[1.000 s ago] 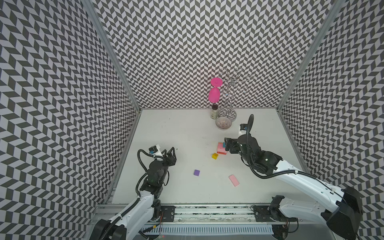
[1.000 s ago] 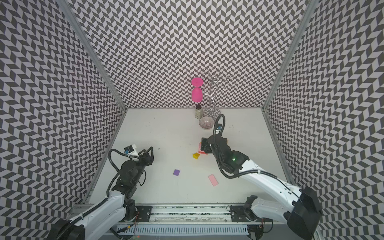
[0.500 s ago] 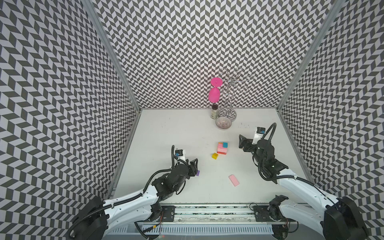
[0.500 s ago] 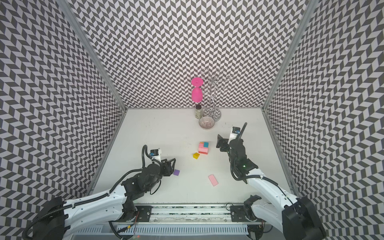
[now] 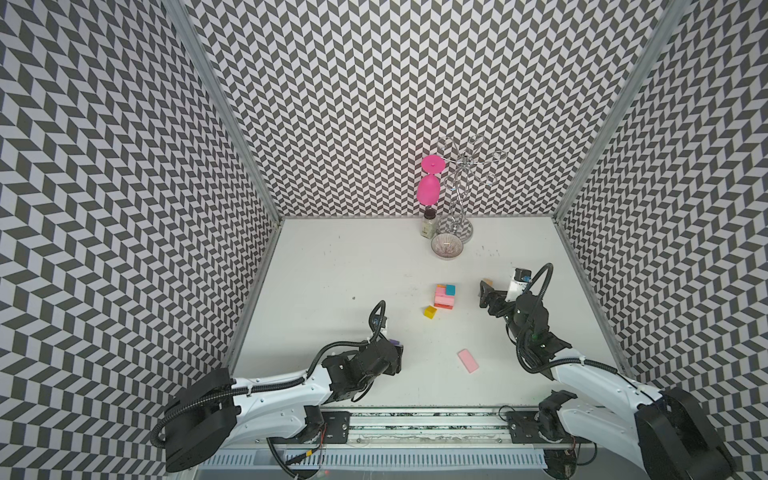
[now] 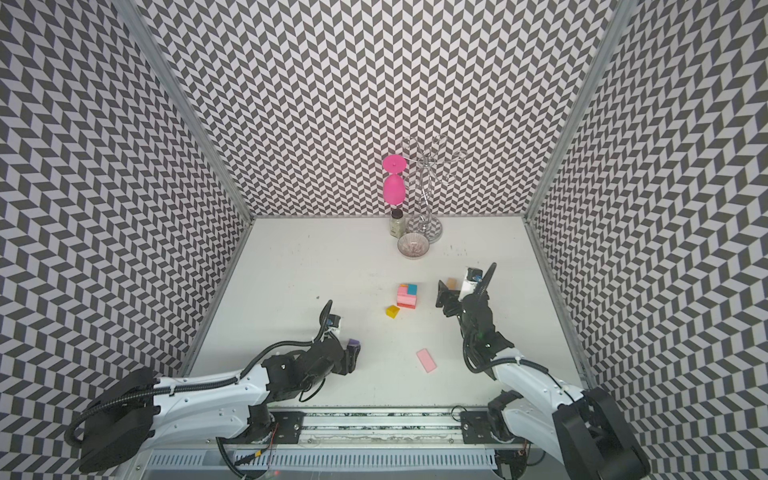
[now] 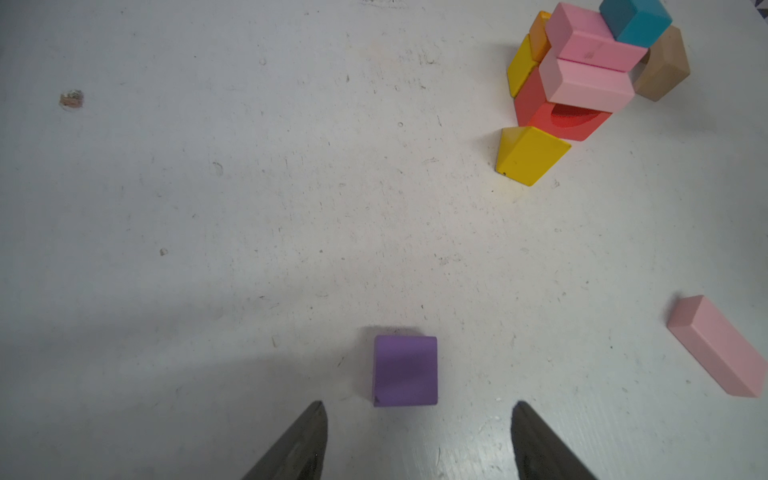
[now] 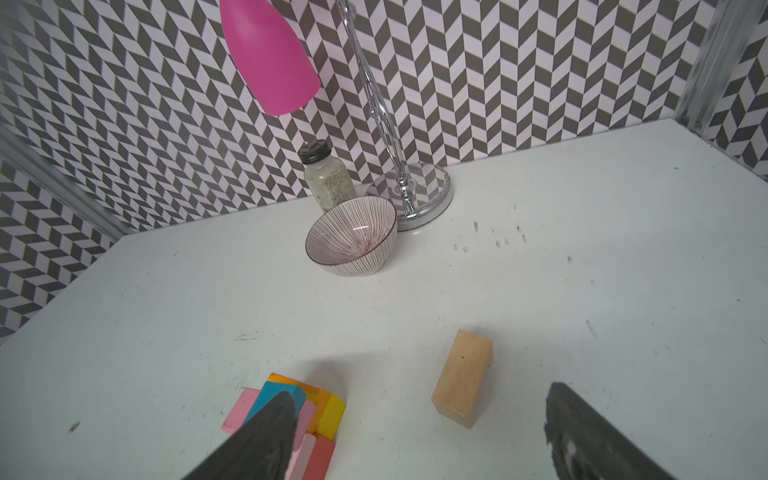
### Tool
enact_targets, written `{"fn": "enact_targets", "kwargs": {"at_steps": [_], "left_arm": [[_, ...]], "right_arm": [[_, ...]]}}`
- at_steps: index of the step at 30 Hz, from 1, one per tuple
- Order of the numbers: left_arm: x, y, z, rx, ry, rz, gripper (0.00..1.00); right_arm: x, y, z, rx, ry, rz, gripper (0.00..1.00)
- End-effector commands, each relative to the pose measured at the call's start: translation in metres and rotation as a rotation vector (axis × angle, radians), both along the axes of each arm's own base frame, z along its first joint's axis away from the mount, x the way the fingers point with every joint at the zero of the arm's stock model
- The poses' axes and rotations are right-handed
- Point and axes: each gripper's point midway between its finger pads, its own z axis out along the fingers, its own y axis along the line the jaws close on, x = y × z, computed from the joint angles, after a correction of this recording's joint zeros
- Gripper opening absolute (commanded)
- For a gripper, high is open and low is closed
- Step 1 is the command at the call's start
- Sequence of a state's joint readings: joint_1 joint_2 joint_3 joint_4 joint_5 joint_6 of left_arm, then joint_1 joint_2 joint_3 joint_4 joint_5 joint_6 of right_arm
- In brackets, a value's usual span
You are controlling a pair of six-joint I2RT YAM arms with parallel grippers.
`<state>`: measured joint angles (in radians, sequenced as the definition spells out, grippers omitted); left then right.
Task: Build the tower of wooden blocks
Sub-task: 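Lower the left gripper around the purple cube and close on it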
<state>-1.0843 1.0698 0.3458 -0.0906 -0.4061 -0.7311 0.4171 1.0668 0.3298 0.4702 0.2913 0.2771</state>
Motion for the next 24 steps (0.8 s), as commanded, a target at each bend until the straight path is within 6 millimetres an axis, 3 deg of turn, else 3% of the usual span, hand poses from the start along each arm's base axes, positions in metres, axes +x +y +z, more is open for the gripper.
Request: {"fn": "enact_targets", "kwargs": {"at_steps": [1, 15, 24], "left_arm": [[-0.005, -0.004, -0.007, 0.029, 0.035, -0.037, 0.71], [0.007, -0.015, -0.021, 0.112, 0.058, -0.017, 0.69], [0.015, -0.004, -0.040, 0.204, 0.094, 0.034, 0.66]], "right_arm": [[0.006, -0.005, 0.022, 0.030, -0.093, -0.031, 0.93], [0.007, -0.003, 0.020, 0.032, -0.083, -0.020, 0.93], [0.009, -0.002, 0.018, 0.028, -0.079, -0.020, 0.93]]}}
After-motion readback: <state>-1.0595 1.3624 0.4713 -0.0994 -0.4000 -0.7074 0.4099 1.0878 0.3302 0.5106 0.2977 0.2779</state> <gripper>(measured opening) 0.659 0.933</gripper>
